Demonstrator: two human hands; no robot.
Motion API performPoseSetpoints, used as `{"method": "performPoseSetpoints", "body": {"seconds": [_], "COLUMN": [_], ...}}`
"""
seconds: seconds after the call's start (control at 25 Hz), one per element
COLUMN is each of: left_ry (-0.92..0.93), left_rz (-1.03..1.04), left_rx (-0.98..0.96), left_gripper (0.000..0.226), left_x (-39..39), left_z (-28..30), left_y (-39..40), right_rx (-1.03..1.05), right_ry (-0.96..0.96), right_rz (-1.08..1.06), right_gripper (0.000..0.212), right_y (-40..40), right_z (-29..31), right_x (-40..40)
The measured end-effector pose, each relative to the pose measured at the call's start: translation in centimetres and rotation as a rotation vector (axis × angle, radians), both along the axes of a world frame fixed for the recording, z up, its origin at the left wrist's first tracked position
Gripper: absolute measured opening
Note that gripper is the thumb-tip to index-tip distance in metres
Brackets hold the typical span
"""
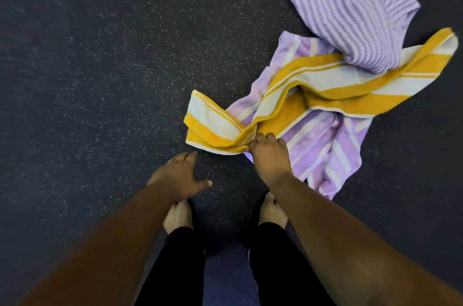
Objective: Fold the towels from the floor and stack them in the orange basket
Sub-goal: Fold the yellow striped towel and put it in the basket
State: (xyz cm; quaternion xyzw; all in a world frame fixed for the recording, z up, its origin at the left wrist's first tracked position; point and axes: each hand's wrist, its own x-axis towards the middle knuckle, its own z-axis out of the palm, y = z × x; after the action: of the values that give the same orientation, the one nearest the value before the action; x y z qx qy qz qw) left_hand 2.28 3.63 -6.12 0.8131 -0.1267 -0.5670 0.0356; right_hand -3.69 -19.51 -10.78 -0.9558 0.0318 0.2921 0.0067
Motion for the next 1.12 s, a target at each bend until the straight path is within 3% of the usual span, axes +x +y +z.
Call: {"method": "performPoseSetpoints", "body": {"seconds": [0.16, 0.32, 0.44, 0.56, 0.68, 0.88, 1.12], "left_ry": [-0.029, -0.084, -0.148, -0.218, -0.327, -0.486, -0.612], "left_rz": [0.001, 0.011, 0.091, 0.140, 0.137, 0.091, 0.082], "left_rx": [-0.014, -0.062, -0.121, -0.177, -0.235, -0.224, -0.197], "left_gripper": [0.102, 0.102, 0.104, 0.106, 0.106, 0.106, 0.106], "left_x": [0.5, 2.2, 3.6, 5.2, 7.4, 14.0, 26.0], "left_z": [8.8, 24.5, 36.8, 47.6, 56.4, 64.7, 68.9], "left_y": [0.0, 1.0, 3.0, 5.0, 6.7, 9.1, 7.8], "right_rx": [0.033, 0.030, 0.021, 0.034, 0.109, 0.228, 0.270], "right_ry": [-0.053, -0.010, -0.120, -0.137, -0.287, -0.467, -0.560], "right_rz": [-0.021, -0.072, -0.209, -0.328, -0.410, -0.437, -0.299], "right_gripper": [0.015, 0.018, 0.007, 0.019, 0.019, 0.020, 0.022], "right_y": [-0.4, 0.8, 1.8, 2.7, 3.9, 6.1, 6.3], "right_z": [9.6, 26.5, 39.5, 50.7, 60.2, 69.2, 72.1], "right_x": [0.8, 3.5, 5.1, 6.6, 8.3, 14.0, 26.6]}}
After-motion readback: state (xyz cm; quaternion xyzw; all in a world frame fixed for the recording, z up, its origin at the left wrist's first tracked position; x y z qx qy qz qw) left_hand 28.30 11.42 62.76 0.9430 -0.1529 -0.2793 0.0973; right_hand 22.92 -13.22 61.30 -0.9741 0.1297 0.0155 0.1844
